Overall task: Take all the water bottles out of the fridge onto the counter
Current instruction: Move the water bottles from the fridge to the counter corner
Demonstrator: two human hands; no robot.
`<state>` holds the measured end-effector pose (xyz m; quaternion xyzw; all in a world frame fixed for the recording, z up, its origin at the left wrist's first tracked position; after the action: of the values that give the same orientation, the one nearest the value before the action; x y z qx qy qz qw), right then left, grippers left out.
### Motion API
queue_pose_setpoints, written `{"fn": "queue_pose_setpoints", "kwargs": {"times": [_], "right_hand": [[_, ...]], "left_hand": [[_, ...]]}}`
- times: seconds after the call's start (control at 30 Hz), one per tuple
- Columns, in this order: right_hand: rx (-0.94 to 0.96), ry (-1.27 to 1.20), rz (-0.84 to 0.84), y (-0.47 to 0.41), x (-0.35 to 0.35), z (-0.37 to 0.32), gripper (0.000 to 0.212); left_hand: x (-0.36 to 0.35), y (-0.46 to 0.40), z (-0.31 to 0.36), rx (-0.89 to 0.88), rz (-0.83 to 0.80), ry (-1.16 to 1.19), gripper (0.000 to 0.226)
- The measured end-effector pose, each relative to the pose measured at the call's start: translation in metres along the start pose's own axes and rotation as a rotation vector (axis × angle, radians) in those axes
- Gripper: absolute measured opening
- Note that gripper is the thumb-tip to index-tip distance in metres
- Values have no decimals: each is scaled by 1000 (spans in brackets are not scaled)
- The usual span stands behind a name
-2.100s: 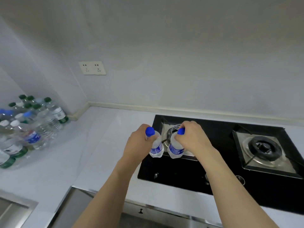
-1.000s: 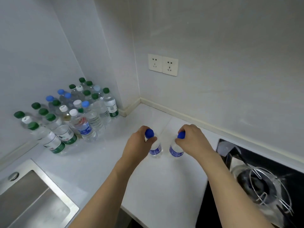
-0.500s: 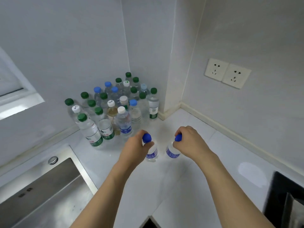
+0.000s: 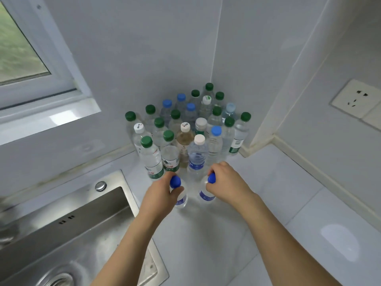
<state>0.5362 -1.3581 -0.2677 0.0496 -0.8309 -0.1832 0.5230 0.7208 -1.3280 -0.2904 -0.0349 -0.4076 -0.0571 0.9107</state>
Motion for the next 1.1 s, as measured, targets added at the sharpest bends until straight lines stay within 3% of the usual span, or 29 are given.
{"fn": "queue_pose_setpoints", "kwargs": {"times": [0.47,0.83,1.1], "right_hand": [[208,102,4,-39,-49,-66,21],[261,36,107,-49,-62,-74,23],[318,-77,213,-53,-68,-66,36]], "left_hand": [[17,-17,-45,23,83,-2,24],[15,-27,-53,-33,125,-10,31],[11,-31,-62,-30,156,-35,30]]}}
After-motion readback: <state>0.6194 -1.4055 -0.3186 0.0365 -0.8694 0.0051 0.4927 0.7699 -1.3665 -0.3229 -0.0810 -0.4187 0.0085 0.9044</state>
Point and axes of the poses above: each hand's wrist, its own y-axis away from the middle knuckle, its own x-axis out of the back of the hand, z = x × y, the point moved 6 cm from there along -y, towards the middle knuckle, and after that the axes turned 14 degrees about -x, right-handed, at the moved point
